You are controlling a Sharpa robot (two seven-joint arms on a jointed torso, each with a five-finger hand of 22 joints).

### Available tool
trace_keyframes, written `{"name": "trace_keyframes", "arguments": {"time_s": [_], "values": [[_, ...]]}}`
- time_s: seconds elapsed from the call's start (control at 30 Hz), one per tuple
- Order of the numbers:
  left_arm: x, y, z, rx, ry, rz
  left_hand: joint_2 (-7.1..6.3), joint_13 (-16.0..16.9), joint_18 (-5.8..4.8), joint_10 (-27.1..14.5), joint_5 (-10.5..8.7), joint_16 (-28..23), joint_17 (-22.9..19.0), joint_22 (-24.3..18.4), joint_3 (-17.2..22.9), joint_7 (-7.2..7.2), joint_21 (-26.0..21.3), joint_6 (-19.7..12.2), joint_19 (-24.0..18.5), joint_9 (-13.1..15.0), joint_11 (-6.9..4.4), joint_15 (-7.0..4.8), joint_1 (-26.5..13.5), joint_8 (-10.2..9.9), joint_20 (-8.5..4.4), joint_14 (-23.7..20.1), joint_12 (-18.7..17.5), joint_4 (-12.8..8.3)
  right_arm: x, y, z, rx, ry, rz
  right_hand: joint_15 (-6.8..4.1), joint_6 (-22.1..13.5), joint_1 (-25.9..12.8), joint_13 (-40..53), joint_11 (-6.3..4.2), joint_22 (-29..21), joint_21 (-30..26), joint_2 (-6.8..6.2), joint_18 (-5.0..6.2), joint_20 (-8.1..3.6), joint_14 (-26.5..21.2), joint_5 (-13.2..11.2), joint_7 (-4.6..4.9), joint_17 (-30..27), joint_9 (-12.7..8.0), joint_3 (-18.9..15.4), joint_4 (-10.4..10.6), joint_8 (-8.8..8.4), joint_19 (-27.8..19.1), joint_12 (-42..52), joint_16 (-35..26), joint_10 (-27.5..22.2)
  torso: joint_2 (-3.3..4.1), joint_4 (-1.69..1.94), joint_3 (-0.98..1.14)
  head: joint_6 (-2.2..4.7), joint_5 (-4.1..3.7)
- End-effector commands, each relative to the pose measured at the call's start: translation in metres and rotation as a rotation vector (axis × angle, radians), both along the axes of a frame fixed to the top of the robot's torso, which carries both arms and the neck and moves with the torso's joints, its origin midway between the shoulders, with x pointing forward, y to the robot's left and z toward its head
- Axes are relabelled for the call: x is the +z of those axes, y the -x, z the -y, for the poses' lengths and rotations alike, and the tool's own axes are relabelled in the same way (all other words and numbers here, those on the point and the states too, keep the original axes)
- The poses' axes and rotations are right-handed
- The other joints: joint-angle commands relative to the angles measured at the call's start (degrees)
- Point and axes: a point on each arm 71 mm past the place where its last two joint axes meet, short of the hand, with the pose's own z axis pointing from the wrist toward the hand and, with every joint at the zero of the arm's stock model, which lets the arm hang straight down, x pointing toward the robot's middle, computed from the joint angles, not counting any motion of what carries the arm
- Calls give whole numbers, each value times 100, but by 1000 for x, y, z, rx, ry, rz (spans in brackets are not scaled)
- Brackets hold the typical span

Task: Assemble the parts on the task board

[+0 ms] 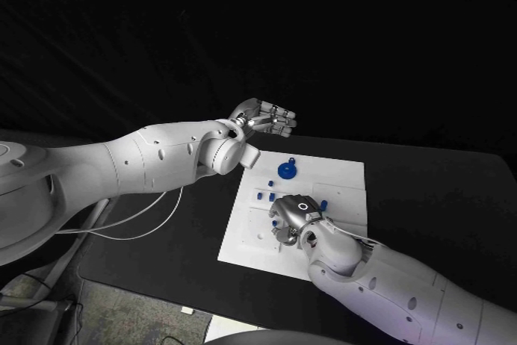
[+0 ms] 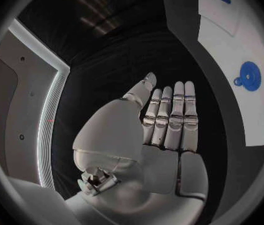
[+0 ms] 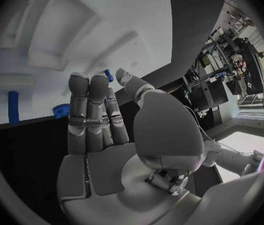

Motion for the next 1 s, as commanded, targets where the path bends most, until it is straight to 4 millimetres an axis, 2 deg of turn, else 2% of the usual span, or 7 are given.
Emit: {"name": "trace_keyframes", "arguments": {"time_s": [0.03, 0.33, 0.53, 0.7, 0.77, 0.87, 1.0], "values": [[1, 0, 1, -15, 6, 3, 19, -4, -2, -34, -16, -22, -3, 0, -24, 23, 10, 12, -20, 1, 14, -3, 32, -8, 15, -32, -10, 2, 9, 0, 4, -5, -54, 16, 10, -20, 36, 3, -22, 27, -15, 5, 109, 13, -11, -49, 21, -11, -5, 91, 24, -11, 205, -16, 34, 26, -1, -13, 4, 25, -19], [1, 1, -2, -10, 5, 4, 19, -4, -2, -34, -16, -22, -3, 0, -24, 23, 10, 12, -20, 1, 14, -3, 32, -8, 15, -32, -10, 2, 52, -16, 36, -51, -134, 16, -55, 46, -69, 6, -150, 159, 62, -40, 32, -57, -5, -109, 46, -11, -1, 697, 51, -8, 213, -17, 60, 601, -6, -24, 0, 127, -132], [1, 1, -6, -4, 3, 5, 19, -4, -2, -34, -16, -22, -3, 0, -24, 23, 10, 12, -20, 1, 14, -3, 32, -8, 15, -32, -10, 2, 77, -35, 72, -99, -124, 30, -45, 30, -96, 7, -148, 217, 84, -59, 4, -57, 0, -57, 26, -5, -1, 656, 43, -8, 208, -14, 69, 576, -22, -68, 7, 178, -151], [1, 2, -7, -3, 3, 7, 18, -4, -3, -31, -12, -22, -3, 3, -25, 23, 11, 13, -19, 1, 13, -4, 27, -8, 15, -29, -10, 2, 83, -52, 97, -141, -89, 43, -12, -53, -79, 9, -105, 233, 53, -80, 3, -31, 4, -59, -31, -9, -4, 339, 45, -9, 211, -11, 72, 382, -36, -97, 18, 193, -154], [1, 2, -7, -3, 3, 7, 17, -4, -3, -28, -8, -22, -3, 6, -27, 22, 13, 14, -18, 1, 13, -5, 21, -8, 14, -26, -10, 2, 81, -57, 104, -154, -65, 36, -7, -96, -36, 11, -85, 224, 14, -40, 12, -22, 0, -46, -55, -13, -5, 63, 70, -9, 217, -8, 73, 288, -28, -79, 14, 202, -182], [1, 2, -8, -2, 3, 9, 17, -4, -3, -28, -8, -22, -3, 6, -27, 22, 13, 14, -18, 1, 13, -5, 21, -8, 14, -26, -10, 2, 75, -64, 110, -168, -15, 8, 43, -312, 85, 14, -4, 171, -169, 40, 40, 18, -25, -62, -129, -26, -10, -516, 110, -3, 209, 6, 67, -43, -25, -78, 20, 209, -191], [1, 2, -8, -2, 3, 10, 14, -4, -4, -26, -5, -21, -2, 4, -31, 21, 11, 15, -18, 1, 12, -5, 10, -8, 16, -24, -10, 6, 65, -67, 111, -168, 31, -26, 59, -360, 208, 6, 22, 148, -241, 68, 68, 46, -40, -71, -135, -42, -14, -821, 214, -11, 225, -9, 80, -151, -17, -58, 11, 216, -209]]}}
